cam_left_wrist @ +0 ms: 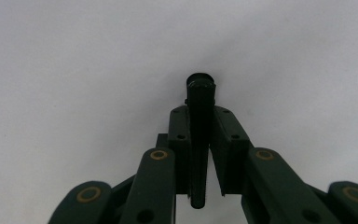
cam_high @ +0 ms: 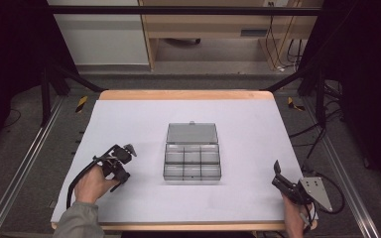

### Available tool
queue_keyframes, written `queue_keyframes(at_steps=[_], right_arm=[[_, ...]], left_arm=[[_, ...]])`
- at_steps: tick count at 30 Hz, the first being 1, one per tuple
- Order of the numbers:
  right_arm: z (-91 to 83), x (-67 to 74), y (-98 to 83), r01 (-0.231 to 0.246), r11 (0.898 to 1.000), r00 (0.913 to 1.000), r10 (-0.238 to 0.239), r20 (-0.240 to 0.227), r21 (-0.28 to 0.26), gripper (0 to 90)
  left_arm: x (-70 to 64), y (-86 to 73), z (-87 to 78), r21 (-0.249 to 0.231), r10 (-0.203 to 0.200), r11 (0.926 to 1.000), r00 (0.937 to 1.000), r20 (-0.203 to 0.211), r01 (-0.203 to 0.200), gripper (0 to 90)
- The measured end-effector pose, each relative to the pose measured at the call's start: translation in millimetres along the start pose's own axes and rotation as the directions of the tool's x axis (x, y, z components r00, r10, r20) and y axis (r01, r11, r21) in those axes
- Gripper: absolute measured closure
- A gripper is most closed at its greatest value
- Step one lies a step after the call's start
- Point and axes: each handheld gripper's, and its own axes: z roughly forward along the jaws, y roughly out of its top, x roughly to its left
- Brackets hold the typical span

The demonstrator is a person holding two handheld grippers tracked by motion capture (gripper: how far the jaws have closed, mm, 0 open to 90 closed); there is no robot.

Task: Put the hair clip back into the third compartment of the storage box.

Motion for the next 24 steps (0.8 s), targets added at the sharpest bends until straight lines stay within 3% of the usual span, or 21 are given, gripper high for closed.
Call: queue_keyframes(at_steps=[14, 20, 24], right_arm=[[0.0, 0.1, 0.0, 0.0, 1.0, 1.0, 0.0, 0.0, 0.001, 7.5], [0.1, -0.1, 0.1, 0.001, 1.0, 1.0, -0.001, 0.0, 0.0, 7.6], [0.0, -0.1, 0.0, 0.002, 1.0, 1.0, -0.002, 0.0, 0.0, 7.6]], left_arm=[[1.1, -3.4, -3.8, -0.023, 0.005, 0.9997, 1.0, -0.002, -0.005, 77.7], [2.9, -5.0, -13.8, -0.086, 0.002, 0.9963, 1.0, 0.009, -0.001, 77.7], [2.4, -6.3, -20.7, -0.147, 0.004, 0.9892, 0.9998, 0.022, -0.001, 77.8]])
